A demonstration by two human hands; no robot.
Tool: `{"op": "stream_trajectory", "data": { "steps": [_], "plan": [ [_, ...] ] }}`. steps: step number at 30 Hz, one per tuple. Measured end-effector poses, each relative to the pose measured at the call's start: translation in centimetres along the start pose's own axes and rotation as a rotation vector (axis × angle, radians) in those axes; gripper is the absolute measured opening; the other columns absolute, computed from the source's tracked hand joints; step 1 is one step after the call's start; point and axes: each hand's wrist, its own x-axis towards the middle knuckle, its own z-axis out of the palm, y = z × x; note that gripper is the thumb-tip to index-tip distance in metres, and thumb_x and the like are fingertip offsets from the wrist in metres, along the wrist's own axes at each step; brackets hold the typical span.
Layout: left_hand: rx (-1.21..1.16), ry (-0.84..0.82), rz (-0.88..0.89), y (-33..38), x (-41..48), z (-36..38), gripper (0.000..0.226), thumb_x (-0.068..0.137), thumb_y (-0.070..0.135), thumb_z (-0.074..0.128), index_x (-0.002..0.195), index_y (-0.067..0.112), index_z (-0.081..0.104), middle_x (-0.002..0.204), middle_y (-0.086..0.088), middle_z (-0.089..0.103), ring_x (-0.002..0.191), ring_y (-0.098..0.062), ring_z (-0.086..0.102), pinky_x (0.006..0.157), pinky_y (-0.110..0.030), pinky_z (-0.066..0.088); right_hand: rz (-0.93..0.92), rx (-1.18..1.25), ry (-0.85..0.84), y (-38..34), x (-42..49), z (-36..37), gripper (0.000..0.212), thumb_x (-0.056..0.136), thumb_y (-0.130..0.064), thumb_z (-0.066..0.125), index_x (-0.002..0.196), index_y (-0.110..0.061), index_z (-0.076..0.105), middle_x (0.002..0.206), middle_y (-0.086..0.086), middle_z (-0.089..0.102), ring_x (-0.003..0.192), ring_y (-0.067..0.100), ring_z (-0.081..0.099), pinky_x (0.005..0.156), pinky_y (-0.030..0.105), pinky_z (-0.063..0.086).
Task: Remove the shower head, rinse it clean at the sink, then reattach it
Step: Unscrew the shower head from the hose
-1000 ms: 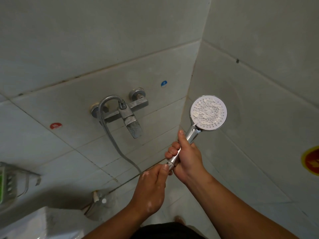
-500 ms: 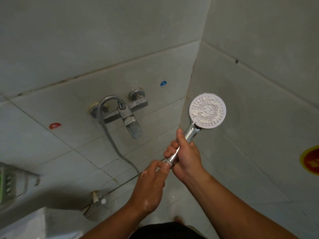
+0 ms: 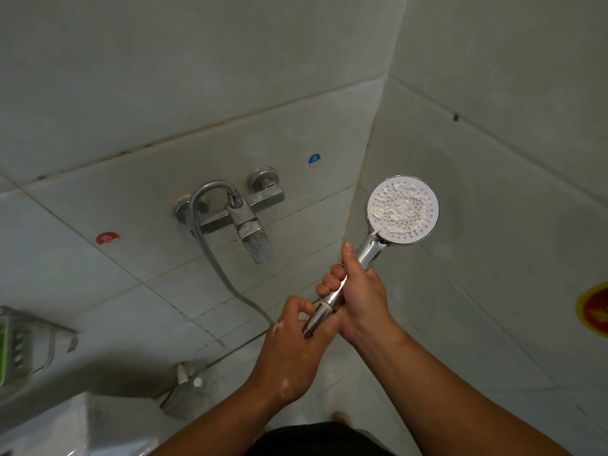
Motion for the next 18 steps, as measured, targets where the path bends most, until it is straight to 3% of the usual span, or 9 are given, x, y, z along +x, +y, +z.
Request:
{"op": "stream_trajectory", "data": {
  "steps": [3,10,14,18],
  "plan": [
    [0.037,0.052,0.049,-0.08,0.03,0.18,0.022,0.094,0.044,0.06,0.089,0.025,0.049,0.057,0.003,0.053,0.047,-0.004,0.044,0.047,-0.018,0.036,0.001,0.015,-0.015,-0.14,0.02,0.13,0.027,0.099,-0.031,0.065,0.081,-0.02,0.048,0.056,-0.004,0.033,0.044,0.01,0.035,0.043,0.026,0.038],
    [0.08,0.093,0.058,0.06,0.11,0.16,0.048,0.106,0.038,0.032,0.071,0.027,0.062,0.052,0.009,0.051,0.05,-0.002,0.049,0.052,-0.016,0.035,-0.006,0.022,-0.035,-0.19,-0.08,0.32,0.03,0.1,-0.03,0.063,0.077,-0.021,0.045,0.058,-0.003,0.03,0.046,0.01,0.032,0.044,0.025,0.036],
    [0.004,-0.009,0.016,0.26,0.12,-0.03,0.023,0.098,0.051,0.046,0.092,0.029,0.053,0.058,0.006,0.052,0.049,-0.002,0.045,0.053,-0.021,0.037,-0.006,0.026,-0.024,-0.21,-0.11,0.37,0.029,0.1,-0.03,0.063,0.078,-0.02,0.046,0.057,-0.004,0.031,0.045,0.01,0.033,0.043,0.025,0.036],
    [0.023,0.01,0.045,0.27,0.06,-0.02,0.016,0.098,0.04,0.055,0.092,0.029,0.046,0.059,0.005,0.052,0.047,-0.003,0.044,0.048,-0.017,0.035,-0.003,0.029,-0.031,-0.39,-0.17,0.43,0.026,0.1,-0.03,0.063,0.08,-0.02,0.049,0.056,-0.004,0.034,0.045,0.01,0.035,0.044,0.025,0.038]
  ]
}}
